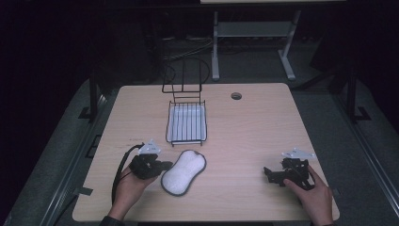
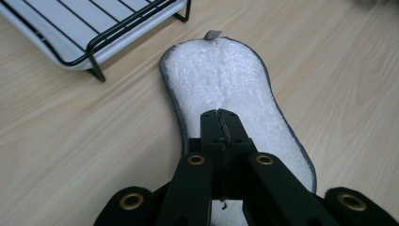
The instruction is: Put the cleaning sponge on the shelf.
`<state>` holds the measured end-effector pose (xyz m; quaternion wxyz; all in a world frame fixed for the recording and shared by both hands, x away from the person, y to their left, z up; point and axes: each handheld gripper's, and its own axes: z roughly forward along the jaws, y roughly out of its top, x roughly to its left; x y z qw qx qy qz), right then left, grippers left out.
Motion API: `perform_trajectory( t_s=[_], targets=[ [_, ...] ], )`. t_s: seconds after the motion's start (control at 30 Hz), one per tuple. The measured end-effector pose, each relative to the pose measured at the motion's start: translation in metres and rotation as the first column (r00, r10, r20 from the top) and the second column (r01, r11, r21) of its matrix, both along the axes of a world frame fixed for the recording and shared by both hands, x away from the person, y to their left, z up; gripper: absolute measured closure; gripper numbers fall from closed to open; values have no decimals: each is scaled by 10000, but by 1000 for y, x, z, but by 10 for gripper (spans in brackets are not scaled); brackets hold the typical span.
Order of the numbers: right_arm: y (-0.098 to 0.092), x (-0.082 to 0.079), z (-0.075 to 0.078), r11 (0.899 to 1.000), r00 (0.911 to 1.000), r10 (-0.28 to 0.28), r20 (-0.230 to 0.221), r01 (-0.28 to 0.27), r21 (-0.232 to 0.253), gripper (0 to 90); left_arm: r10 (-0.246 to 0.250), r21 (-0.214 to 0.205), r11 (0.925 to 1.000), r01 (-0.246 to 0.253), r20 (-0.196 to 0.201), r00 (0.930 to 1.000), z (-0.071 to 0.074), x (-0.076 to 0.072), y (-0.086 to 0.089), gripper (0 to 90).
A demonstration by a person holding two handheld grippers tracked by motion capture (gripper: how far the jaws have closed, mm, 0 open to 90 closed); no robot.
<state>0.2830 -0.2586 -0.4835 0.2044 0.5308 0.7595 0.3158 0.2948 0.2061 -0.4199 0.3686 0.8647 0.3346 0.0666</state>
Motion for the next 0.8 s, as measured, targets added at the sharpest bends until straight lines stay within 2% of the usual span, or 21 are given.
perform_trajectory(
  t_s=[0.17,0.4,0.6,0.7,0.8],
  targets=[
    [0,0,0,10000,10000,1,-2,-1,2,0,-99,-12,9999,99,-11,10000,-2,5,-13,898],
    [0,0,0,10000,10000,-10,-2,10,-6,0,-437,127,9989,441,-253,9987,-10,12,-30,898],
    [0,0,0,10000,10000,-14,-6,14,-4,0,-501,217,9985,510,-386,9980,-16,16,-38,898],
    [0,0,0,10000,10000,-12,-5,12,-4,0,-565,417,9974,590,-575,9967,-23,18,-43,898],
    [0,0,0,10000,10000,-14,-4,14,-2,0,-561,300,9979,580,-600,9966,-25,18,-42,898]
  ],
)
